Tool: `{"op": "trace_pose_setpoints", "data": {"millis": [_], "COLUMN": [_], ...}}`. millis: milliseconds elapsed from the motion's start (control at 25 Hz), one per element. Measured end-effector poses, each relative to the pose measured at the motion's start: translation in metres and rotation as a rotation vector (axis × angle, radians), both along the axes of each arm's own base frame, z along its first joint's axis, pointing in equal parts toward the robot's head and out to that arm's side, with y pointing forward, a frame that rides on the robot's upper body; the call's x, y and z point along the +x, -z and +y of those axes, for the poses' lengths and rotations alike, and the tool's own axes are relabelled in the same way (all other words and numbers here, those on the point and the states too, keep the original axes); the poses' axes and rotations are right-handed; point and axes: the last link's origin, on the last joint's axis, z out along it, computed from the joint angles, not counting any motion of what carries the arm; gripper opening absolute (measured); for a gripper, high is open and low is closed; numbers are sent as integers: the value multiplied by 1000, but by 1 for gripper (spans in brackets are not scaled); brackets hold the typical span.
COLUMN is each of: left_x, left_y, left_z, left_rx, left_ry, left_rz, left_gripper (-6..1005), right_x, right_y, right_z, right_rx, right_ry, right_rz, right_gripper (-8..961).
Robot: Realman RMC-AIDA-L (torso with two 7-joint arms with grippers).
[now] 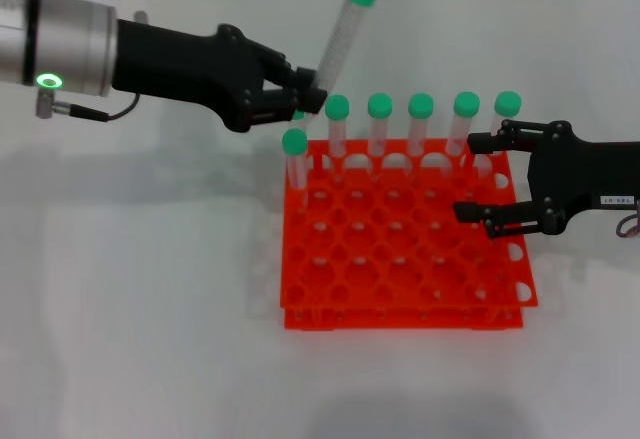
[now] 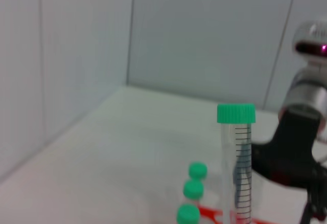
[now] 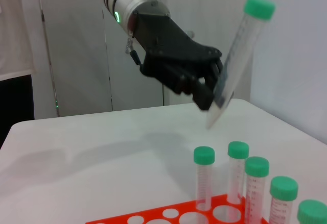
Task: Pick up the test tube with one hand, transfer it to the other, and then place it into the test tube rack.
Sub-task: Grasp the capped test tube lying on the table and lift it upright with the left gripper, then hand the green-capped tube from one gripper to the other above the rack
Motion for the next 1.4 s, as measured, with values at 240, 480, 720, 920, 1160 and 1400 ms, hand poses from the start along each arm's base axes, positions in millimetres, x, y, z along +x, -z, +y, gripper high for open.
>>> {"op": "trace_pose_setpoints", "data": {"millis": [240,480,720,920,1160,1400], "left_x": [14,16,11,5,3,3], "left_y": [18,31,42,49,54,57], "left_z": [2,3,-2,-8,-9,-9], "left_rx": [-54,-71,-61,-38,-7,5], "left_ry": [35,50,75,109,122,134], "left_rz": [83,132,134,115,107,112], "left_gripper": [210,213,216,218,221,224], "right_x": [0,1,3,6,7,4], "right_y": [-1,-2,-4,-8,-17,-27], "right_z": [0,1,1,1,3,9], "right_rx": [4,10,16,16,3,-8], "right_ry": [-1,1,7,15,45,102], "right_rz": [0,0,-4,-9,-9,22], "right_gripper": [856,855,856,855,855,856]}}
